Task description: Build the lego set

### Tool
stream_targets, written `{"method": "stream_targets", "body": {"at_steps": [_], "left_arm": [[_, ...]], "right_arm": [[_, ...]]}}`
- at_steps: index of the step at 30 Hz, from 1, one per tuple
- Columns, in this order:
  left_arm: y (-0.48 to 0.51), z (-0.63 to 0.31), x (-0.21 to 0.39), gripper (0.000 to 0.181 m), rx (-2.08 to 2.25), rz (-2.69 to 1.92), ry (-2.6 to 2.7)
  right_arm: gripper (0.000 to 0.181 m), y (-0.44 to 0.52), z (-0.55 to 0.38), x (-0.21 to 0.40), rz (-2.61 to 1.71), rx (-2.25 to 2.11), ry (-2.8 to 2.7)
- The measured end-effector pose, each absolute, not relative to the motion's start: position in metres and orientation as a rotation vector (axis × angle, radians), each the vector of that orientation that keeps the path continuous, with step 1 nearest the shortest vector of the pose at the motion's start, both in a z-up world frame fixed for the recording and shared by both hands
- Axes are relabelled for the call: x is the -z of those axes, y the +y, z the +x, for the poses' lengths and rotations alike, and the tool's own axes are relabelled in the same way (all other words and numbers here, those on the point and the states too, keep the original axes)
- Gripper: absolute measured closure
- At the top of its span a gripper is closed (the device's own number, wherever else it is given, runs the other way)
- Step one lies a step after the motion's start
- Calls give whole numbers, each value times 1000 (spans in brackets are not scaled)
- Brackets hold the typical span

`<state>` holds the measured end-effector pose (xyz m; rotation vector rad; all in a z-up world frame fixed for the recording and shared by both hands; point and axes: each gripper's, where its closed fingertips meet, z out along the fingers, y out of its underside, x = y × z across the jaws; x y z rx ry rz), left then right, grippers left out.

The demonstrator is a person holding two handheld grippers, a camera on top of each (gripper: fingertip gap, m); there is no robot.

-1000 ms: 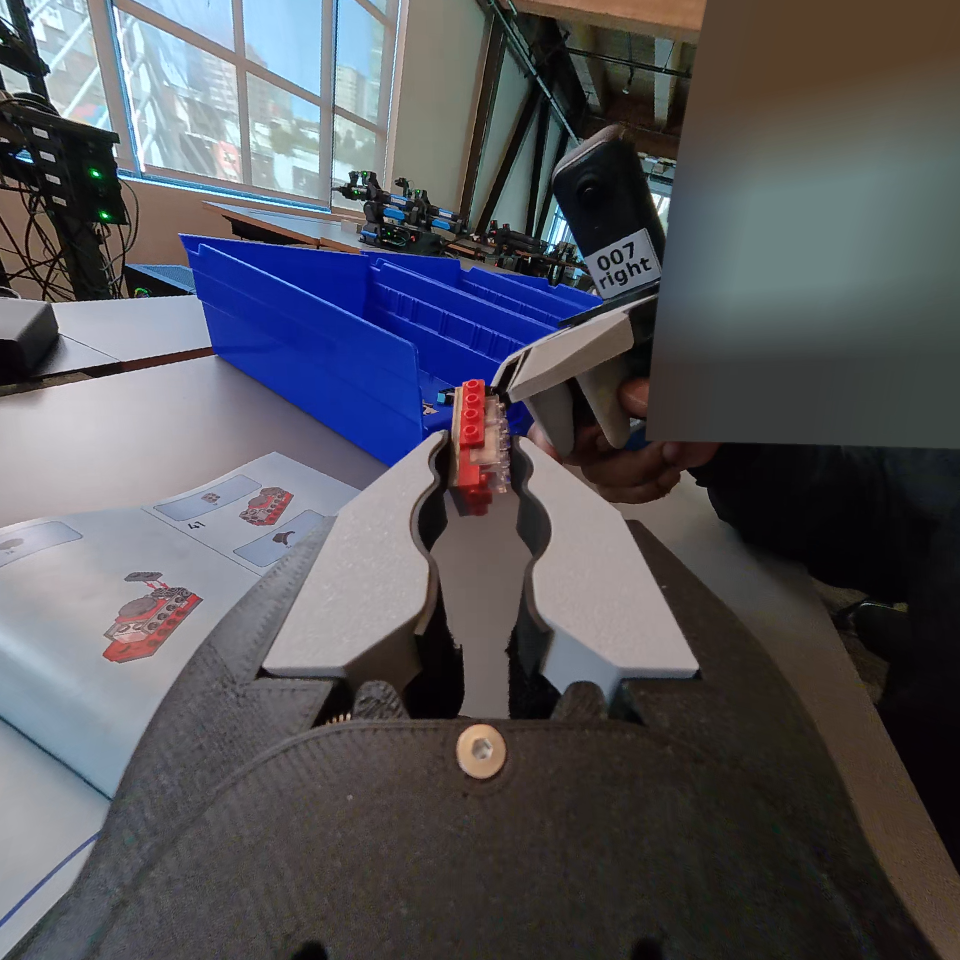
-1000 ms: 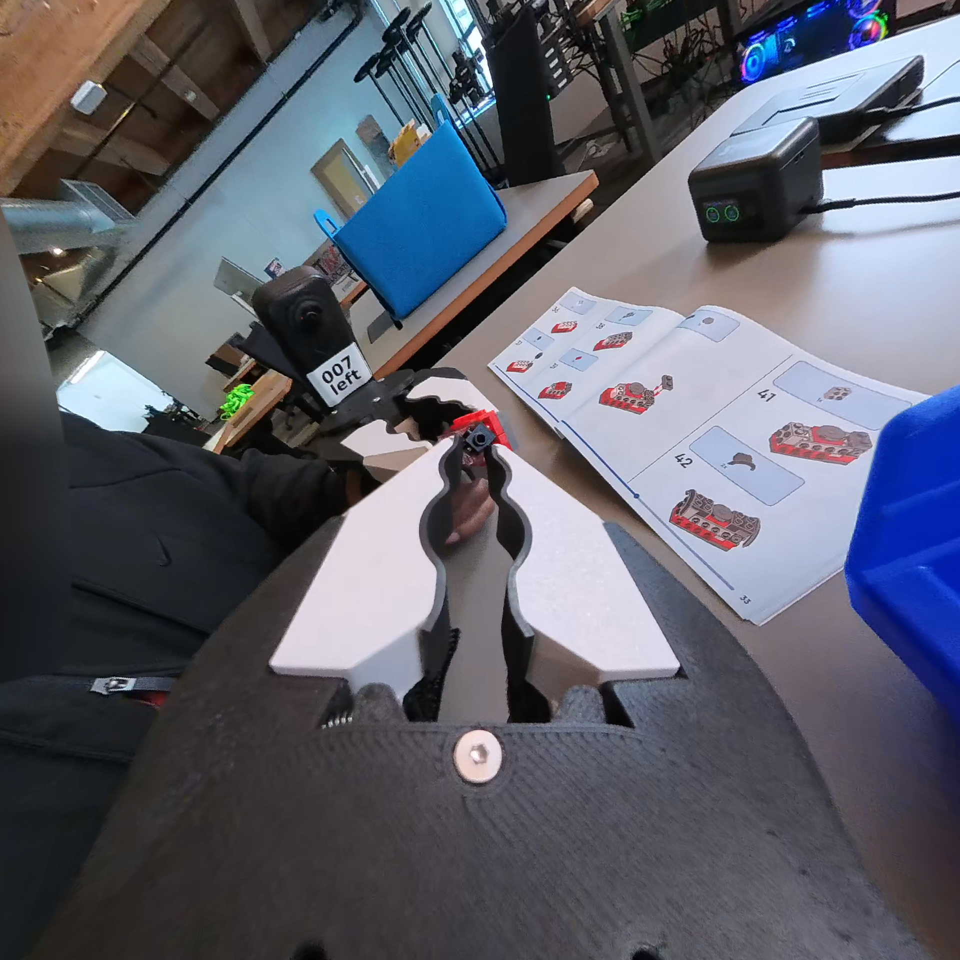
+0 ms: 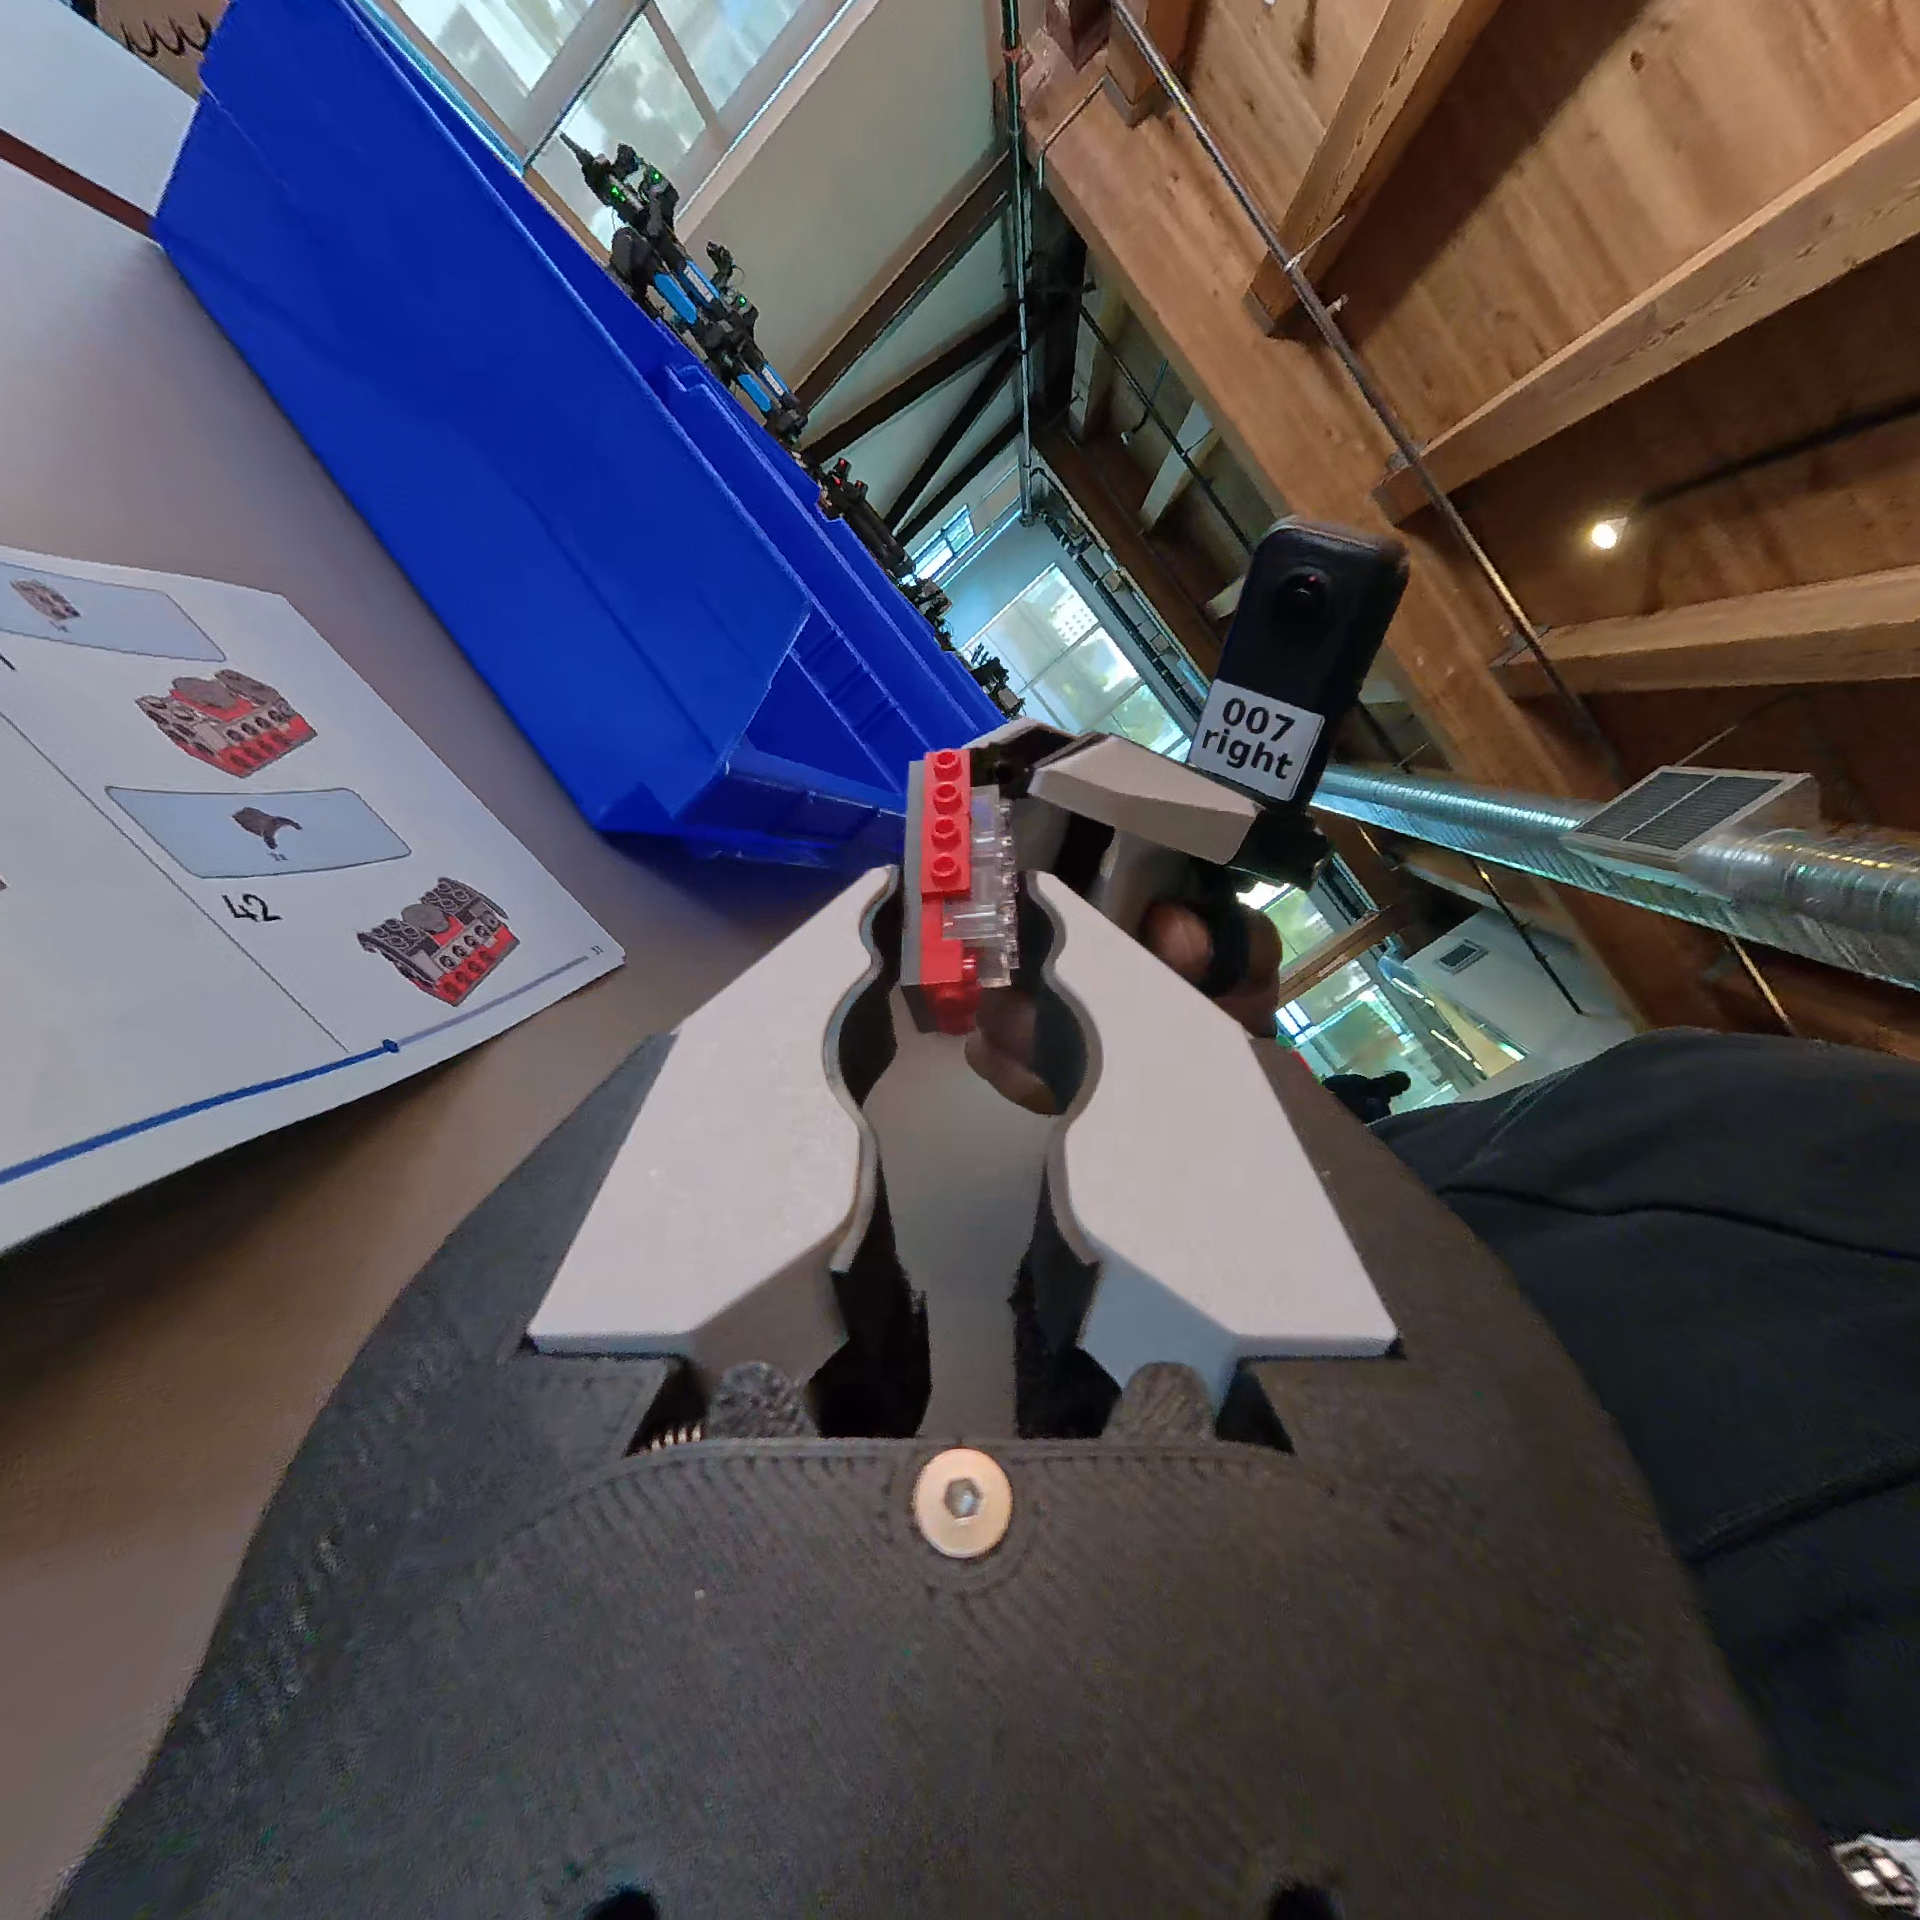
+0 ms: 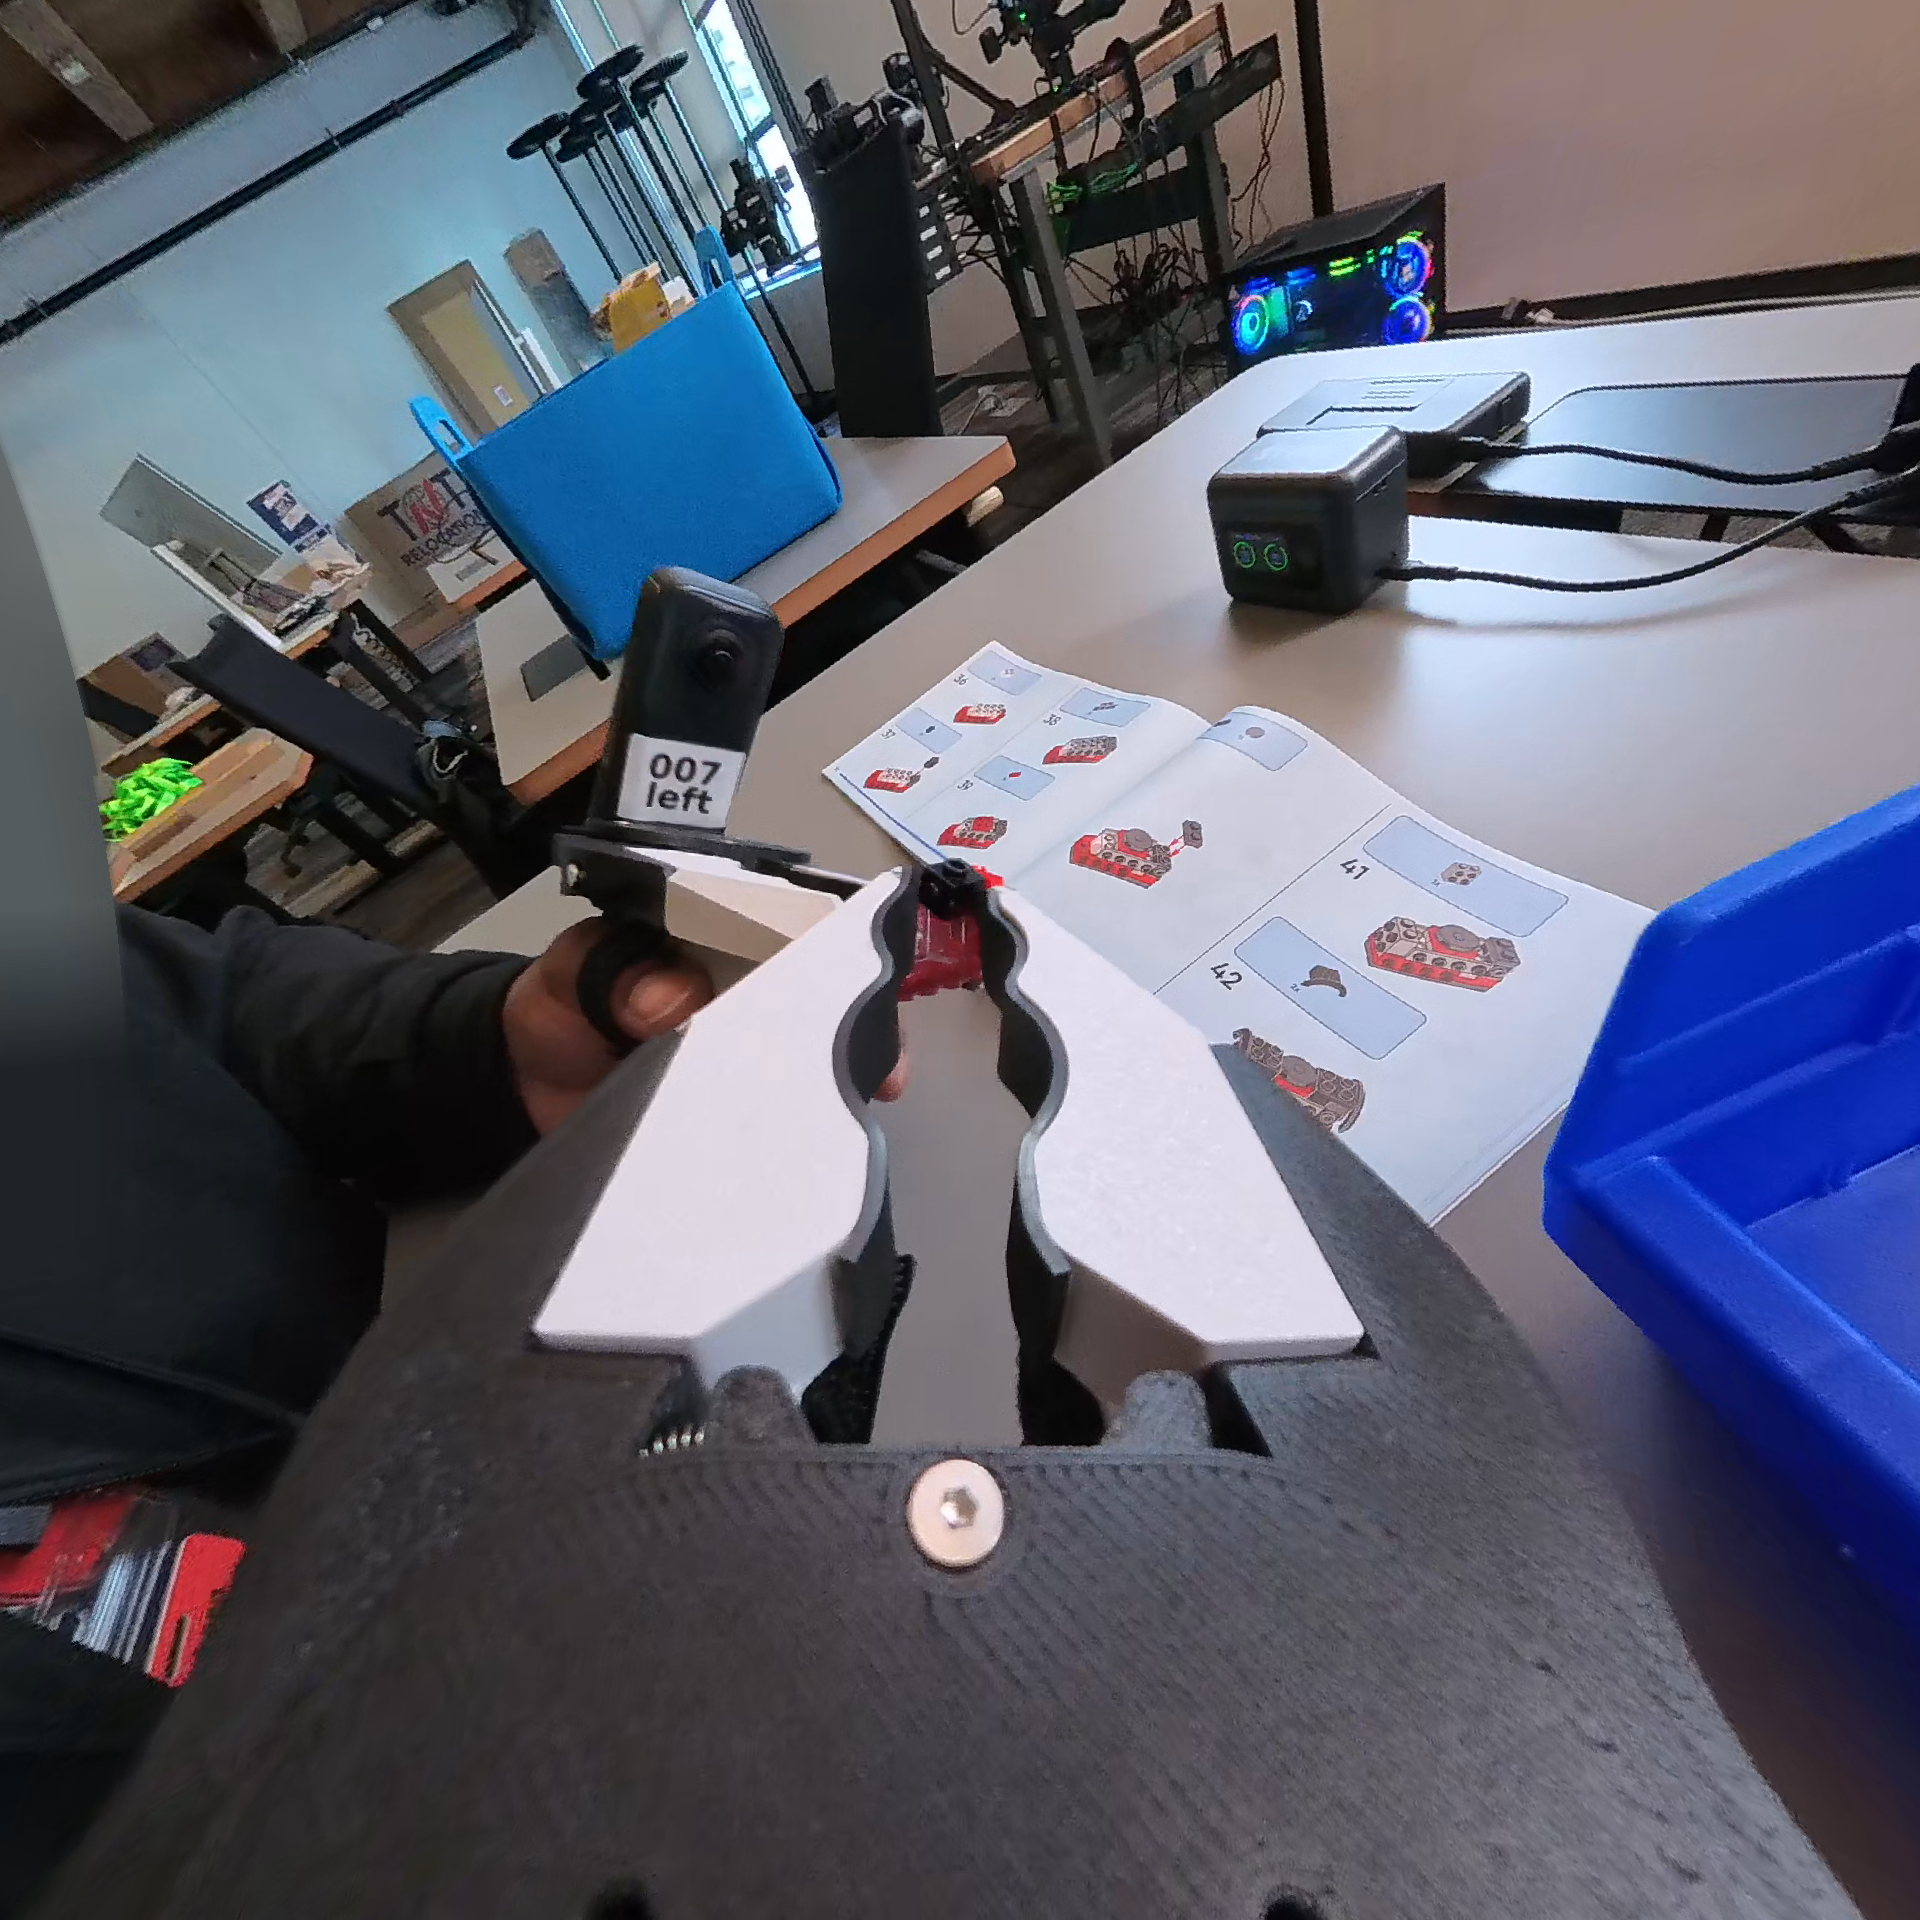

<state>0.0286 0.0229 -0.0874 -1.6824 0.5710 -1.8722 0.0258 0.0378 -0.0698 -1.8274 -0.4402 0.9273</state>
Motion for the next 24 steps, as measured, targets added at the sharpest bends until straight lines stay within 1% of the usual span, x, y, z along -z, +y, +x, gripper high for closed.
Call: {"method": "stream_targets", "body": {"at_steps": [24], "left_arm": [[28,23,77,162,1731,-1565,458]], "right_arm": [[173,38,22,62,-1841,-1017,-253]]}}
